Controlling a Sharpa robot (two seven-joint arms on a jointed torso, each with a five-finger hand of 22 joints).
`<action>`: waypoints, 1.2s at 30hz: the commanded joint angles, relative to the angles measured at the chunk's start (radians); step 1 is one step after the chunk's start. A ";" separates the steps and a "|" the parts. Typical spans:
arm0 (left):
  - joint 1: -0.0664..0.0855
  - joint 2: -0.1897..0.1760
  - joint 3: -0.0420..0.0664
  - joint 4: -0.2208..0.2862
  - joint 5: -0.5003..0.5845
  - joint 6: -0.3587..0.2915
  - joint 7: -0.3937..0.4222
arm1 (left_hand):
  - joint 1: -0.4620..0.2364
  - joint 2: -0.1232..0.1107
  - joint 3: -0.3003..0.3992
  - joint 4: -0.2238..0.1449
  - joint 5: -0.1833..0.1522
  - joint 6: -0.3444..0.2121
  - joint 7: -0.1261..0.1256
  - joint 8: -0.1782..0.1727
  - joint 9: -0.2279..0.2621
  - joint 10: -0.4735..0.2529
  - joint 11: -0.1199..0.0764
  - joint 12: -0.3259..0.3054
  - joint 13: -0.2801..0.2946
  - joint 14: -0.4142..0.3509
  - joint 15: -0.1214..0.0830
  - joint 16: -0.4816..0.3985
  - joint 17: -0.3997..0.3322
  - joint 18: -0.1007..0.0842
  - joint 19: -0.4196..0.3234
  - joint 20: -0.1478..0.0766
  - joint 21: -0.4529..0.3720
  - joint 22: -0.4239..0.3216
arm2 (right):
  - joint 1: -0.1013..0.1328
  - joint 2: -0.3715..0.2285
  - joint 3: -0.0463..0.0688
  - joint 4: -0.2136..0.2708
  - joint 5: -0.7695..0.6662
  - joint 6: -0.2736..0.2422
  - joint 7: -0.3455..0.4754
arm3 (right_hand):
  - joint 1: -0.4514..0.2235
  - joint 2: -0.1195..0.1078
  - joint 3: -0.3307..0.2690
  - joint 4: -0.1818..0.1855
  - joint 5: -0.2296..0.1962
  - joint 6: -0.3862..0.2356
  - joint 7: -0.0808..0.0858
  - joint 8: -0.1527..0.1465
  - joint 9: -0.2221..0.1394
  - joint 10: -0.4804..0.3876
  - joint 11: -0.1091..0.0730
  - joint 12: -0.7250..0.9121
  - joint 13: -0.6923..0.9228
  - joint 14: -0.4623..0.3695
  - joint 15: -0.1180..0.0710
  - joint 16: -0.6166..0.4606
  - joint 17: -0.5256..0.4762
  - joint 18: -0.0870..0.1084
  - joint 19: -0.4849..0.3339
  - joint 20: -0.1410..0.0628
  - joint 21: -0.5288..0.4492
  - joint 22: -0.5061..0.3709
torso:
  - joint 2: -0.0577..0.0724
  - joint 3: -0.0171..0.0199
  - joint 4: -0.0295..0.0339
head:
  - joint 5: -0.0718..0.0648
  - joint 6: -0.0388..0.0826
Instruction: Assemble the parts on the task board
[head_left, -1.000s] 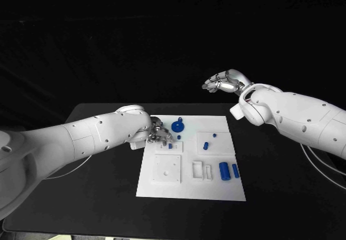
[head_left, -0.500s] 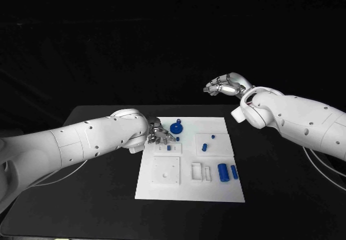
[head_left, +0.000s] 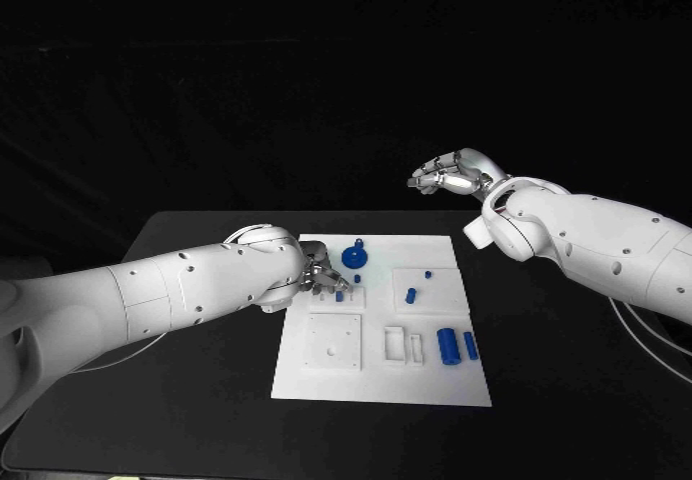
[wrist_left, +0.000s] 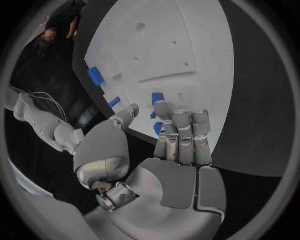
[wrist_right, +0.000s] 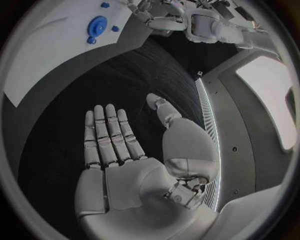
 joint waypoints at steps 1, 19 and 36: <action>-0.001 -0.001 0.000 0.005 -0.047 0.008 -0.016 | 0.008 0.004 -0.002 0.008 -0.003 0.022 -0.001 0.011 -0.002 0.007 -0.004 -0.004 0.002 0.009 -0.005 -0.001 0.002 -0.015 0.008 -0.115 0.003 -0.001 | 0.000 -0.002 0.000 0.001 -0.007 -0.002 0.001 | 0.005 -0.005 -0.005 -0.002 0.006 0.001 0.018 0.006 -0.001 0.009 -0.001 -0.006 -0.001 -0.008 0.002 -0.002 -0.002 0.005 -0.007 0.002 -0.007 0.002 | 0.000 -0.0005 -0.0015 | -0.001 0.000; -0.016 0.028 0.000 -0.036 -0.012 0.052 -0.002 | 0.085 0.087 -0.058 -0.049 0.014 0.079 -0.018 0.056 -0.020 0.032 -0.021 0.009 0.017 0.024 -0.021 0.017 0.021 -0.011 0.014 -0.123 0.021 0.012 | -0.003 0.000 0.000 0.003 -0.007 -0.001 0.000 | 0.006 -0.004 -0.005 -0.001 0.007 0.001 0.018 0.007 -0.002 0.010 -0.001 -0.006 -0.001 -0.008 0.002 -0.001 -0.003 0.005 -0.007 0.002 -0.007 0.003 | 0.001 -0.0011 -0.0017 | -0.003 -0.003; -0.036 0.053 0.001 -0.072 0.017 0.079 0.007 | 0.086 0.128 -0.087 -0.096 0.025 0.105 -0.027 0.082 -0.035 0.042 -0.029 0.016 0.023 0.031 -0.028 0.024 0.029 -0.011 0.018 -0.126 0.025 0.017 | -0.003 0.002 0.000 0.005 -0.007 0.000 0.000 | 0.006 -0.004 -0.005 -0.001 0.007 0.002 0.018 0.007 -0.002 0.011 -0.001 -0.007 -0.001 -0.008 0.002 0.000 -0.003 0.005 -0.008 0.002 -0.007 0.003 | 0.001 0.0000 -0.0017 | -0.010 -0.011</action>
